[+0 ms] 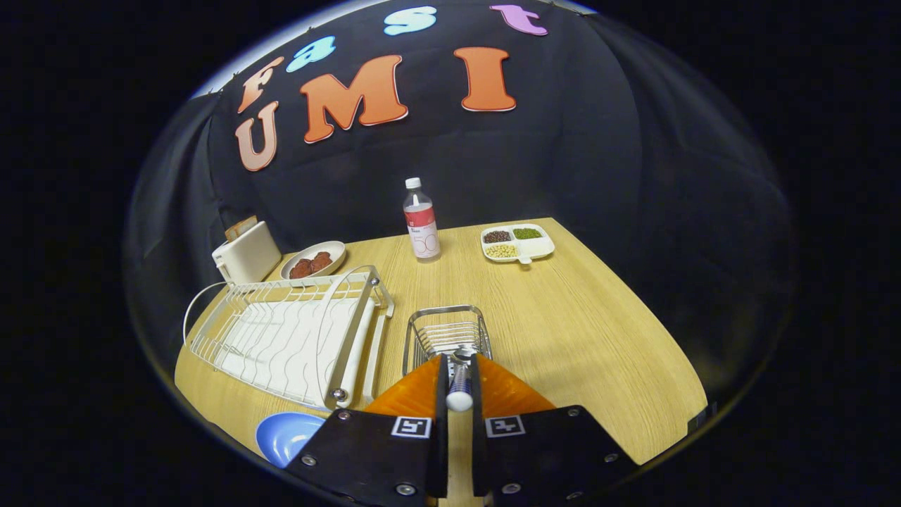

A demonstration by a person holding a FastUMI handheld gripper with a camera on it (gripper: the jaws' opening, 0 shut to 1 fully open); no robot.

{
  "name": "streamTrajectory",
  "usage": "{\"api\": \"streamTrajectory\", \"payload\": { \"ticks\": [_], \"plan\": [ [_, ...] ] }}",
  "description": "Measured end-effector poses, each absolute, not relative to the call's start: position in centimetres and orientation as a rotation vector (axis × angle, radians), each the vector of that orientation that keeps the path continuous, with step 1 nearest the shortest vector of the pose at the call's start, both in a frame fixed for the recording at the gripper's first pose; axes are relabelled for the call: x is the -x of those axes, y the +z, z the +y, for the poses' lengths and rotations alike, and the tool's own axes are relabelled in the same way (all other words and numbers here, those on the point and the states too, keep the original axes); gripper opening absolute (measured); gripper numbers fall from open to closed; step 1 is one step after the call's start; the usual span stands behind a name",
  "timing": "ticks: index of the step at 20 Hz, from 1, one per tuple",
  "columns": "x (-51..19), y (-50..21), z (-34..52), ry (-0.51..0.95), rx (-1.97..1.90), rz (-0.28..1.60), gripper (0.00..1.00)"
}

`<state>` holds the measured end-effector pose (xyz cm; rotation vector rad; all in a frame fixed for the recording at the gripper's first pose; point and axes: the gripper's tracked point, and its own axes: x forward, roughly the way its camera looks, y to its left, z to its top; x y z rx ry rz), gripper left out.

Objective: Take the plate from the dish rack, then take the spoon from the basket and place it into the plate.

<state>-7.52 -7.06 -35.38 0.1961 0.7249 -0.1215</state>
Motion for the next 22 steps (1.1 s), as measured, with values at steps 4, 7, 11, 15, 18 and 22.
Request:
{"api": "streamTrajectory", "payload": {
  "ticks": [4,7,11,15,18,22],
  "plan": [
    [7.2,-34.8,-7.4,-0.126,-0.187,0.741,0.11],
    [6.8,-33.3,-7.3,-0.111,-0.188,0.728,0.06],
    [7.0,-30.9,-6.8,-0.069,-0.159,0.716,0.06],
    [8.1,-27.4,-6.1,-0.034,-0.152,0.679,0.06],
    [9.0,-24.8,-4.9,0.005,-0.171,0.646,0.06],
    [10.5,-21.9,-2.4,0.090,-0.188,0.612,0.06]
  ]
}}
